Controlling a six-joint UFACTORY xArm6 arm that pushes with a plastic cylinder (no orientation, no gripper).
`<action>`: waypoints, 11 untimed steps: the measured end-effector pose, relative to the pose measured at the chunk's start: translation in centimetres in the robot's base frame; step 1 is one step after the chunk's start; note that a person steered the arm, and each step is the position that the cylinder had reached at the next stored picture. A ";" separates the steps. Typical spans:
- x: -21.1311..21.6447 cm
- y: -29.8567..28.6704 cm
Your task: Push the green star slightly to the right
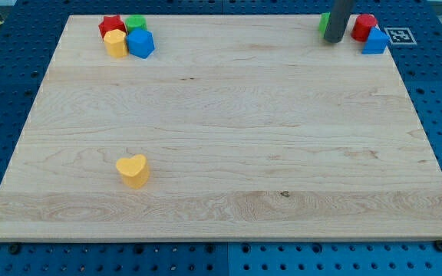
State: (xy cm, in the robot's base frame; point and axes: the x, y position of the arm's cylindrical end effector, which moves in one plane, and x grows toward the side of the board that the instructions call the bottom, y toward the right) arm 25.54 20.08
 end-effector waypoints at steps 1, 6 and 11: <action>1.2 0.0; -4.9 -4.7; -0.1 -3.5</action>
